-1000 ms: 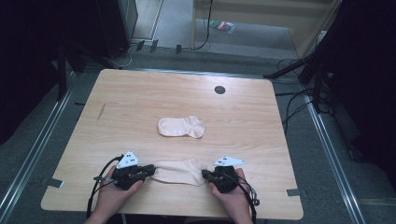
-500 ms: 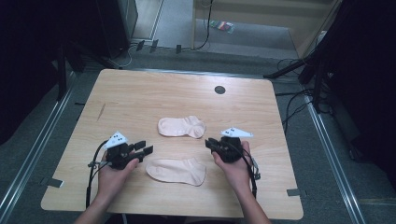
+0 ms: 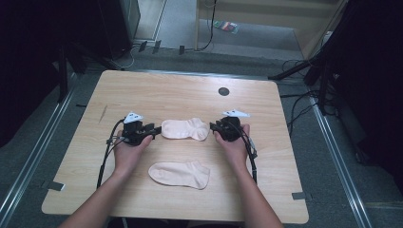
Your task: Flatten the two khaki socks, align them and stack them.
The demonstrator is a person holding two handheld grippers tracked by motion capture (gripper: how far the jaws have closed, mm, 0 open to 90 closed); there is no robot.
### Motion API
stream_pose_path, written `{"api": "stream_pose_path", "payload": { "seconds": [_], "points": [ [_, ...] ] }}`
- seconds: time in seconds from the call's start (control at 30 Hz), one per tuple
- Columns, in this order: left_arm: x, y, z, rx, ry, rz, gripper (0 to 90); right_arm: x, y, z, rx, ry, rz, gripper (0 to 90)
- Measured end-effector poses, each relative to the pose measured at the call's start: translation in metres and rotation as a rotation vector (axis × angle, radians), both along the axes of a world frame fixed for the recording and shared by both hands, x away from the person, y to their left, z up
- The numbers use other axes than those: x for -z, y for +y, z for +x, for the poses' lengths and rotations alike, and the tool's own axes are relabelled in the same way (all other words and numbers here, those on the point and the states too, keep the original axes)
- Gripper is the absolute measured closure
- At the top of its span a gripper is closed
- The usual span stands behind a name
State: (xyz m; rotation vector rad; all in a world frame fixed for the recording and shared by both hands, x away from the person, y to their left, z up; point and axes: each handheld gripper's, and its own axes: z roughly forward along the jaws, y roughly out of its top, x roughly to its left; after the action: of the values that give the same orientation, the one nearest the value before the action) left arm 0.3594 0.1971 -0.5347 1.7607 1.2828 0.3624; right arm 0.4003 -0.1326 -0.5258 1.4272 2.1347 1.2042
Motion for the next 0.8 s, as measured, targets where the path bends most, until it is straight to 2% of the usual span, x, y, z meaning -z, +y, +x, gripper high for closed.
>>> {"api": "stream_pose_path", "payload": {
  "seconds": [0.13, 0.2, 0.27, 0.4, 0.47, 0.5, 0.57, 0.63, 0.77, 0.8],
  "points": [
    [-0.002, -0.008, 0.009, 0.01, 0.014, 0.026, 58.1, 0.003, 0.004, 0.008, -0.003, 0.014, -0.011, 64.1],
    [-0.002, -0.015, 0.015, 0.014, 0.02, 0.056, 57.9, 0.004, 0.006, 0.01, -0.004, 0.019, -0.014, 63.0],
    [-0.001, -0.018, 0.018, 0.02, 0.028, 0.072, 57.5, 0.006, 0.008, 0.012, -0.007, 0.008, -0.013, 60.9],
    [0.003, -0.02, 0.021, 0.023, 0.045, 0.105, 57.1, 0.008, 0.013, 0.014, -0.011, 0.016, -0.018, 59.4],
    [0.006, -0.022, 0.021, 0.024, 0.055, 0.138, 57.1, 0.009, 0.016, 0.017, -0.021, 0.003, -0.029, 58.0],
    [0.006, -0.022, 0.021, 0.027, 0.054, 0.144, 57.1, 0.008, 0.017, 0.017, -0.024, 0.002, -0.03, 57.9],
    [0.006, -0.024, 0.019, 0.018, 0.024, 0.175, 61.8, 0.008, 0.02, 0.018, -0.035, 0.002, -0.042, 58.1],
    [0.007, -0.026, 0.02, 0.022, 0.026, 0.171, 63.7, 0.008, 0.024, 0.02, -0.047, 0.005, -0.063, 58.8],
    [0.011, -0.03, 0.021, 0.029, 0.041, 0.209, 66.3, 0.011, 0.027, 0.021, -0.044, 0.015, -0.091, 63.0],
    [0.011, -0.03, 0.021, 0.028, 0.038, 0.206, 66.6, 0.012, 0.027, 0.021, -0.042, 0.018, -0.098, 63.8]
  ]
}}
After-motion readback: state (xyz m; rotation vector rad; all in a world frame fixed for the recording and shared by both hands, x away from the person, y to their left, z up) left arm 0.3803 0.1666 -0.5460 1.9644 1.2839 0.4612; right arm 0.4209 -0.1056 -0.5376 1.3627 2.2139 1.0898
